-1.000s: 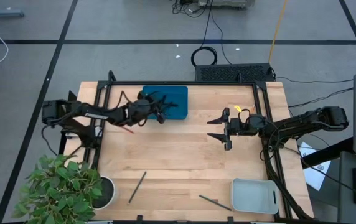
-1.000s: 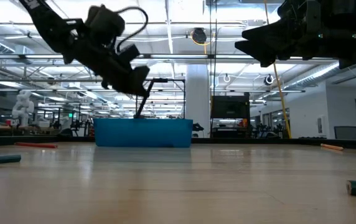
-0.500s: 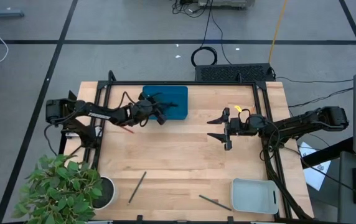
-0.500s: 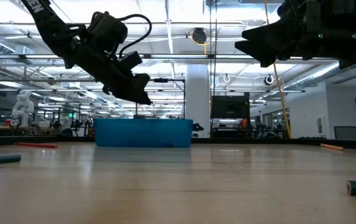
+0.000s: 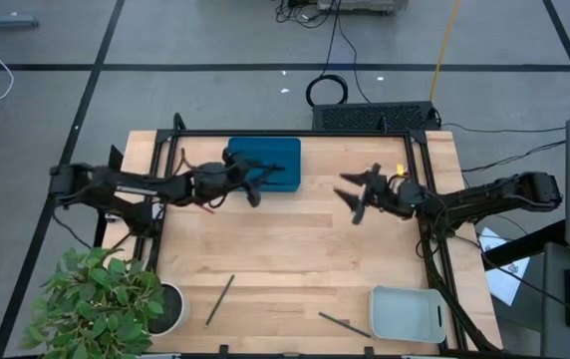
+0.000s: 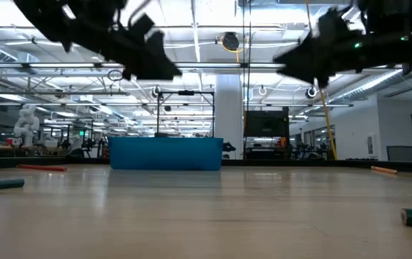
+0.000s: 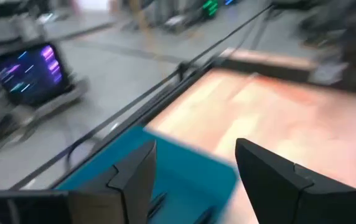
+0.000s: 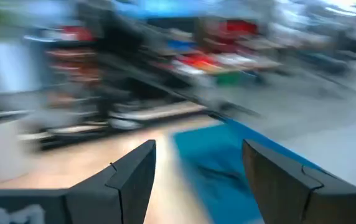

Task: Sort pens & pencils
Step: Put the yellow pencil into the gray bin

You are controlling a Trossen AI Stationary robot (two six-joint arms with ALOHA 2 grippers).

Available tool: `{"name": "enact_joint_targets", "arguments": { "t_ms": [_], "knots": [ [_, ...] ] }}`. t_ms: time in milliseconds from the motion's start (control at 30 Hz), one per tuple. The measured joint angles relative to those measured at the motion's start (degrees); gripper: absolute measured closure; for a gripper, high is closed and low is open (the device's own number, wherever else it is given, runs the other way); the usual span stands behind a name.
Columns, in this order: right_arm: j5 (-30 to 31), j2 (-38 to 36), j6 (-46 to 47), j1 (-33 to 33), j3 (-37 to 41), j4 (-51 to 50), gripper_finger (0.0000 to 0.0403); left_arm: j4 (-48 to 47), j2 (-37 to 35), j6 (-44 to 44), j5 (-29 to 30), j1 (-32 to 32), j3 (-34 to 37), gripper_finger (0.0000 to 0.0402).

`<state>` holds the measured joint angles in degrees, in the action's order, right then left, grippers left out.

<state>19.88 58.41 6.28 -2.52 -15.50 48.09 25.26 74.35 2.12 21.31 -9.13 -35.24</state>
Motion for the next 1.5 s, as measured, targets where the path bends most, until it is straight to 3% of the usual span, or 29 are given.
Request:
{"name": "enact_joint_targets", "arguments": {
  "t_ms": [100,167,333,467,733,1000,1367,1500],
  "knots": [
    [10.6,-2.6,8.8,0.1,-5.1,-23.5,0.0177,0.0,-3.4,-0.8,-0.9,3.2,0.0,0.0177],
    [13.1,-2.6,18.7,0.1,-10.6,-43.2,0.0179,-0.3,-5.2,-1.6,-0.9,4.7,0.0,0.0177],
    [13.0,2.8,41.9,1.2,-19.8,-78.7,0.0197,-0.2,-6.7,-2.4,-0.6,7.1,0.0,0.0177],
    [9.9,7.1,55.7,2.8,-21.2,-93.7,0.0214,-0.3,-6.7,-2.4,-0.4,7.4,0.0,0.0176],
    [7.5,12.9,73.1,8.2,-17.3,-97.8,0.0231,-1.4,-6.7,-2.1,-0.3,7.4,0.0,0.0176],
    [7.8,13.5,88.1,12.2,-12.4,-99.5,0.0232,-2.1,-6.7,-2.1,-0.3,7.4,0.0,0.0176],
    [11.8,13.4,95.1,12.8,-9.0,-96.1,0.0233,-2.9,-6.7,-1.8,-0.3,7.4,0.0,0.0176],
    [11.8,13.4,95.3,12.8,-8.9,-95.6,0.0252,-2.9,-6.7,-1.6,-0.3,7.4,0.0,0.0176]
  ]
}}
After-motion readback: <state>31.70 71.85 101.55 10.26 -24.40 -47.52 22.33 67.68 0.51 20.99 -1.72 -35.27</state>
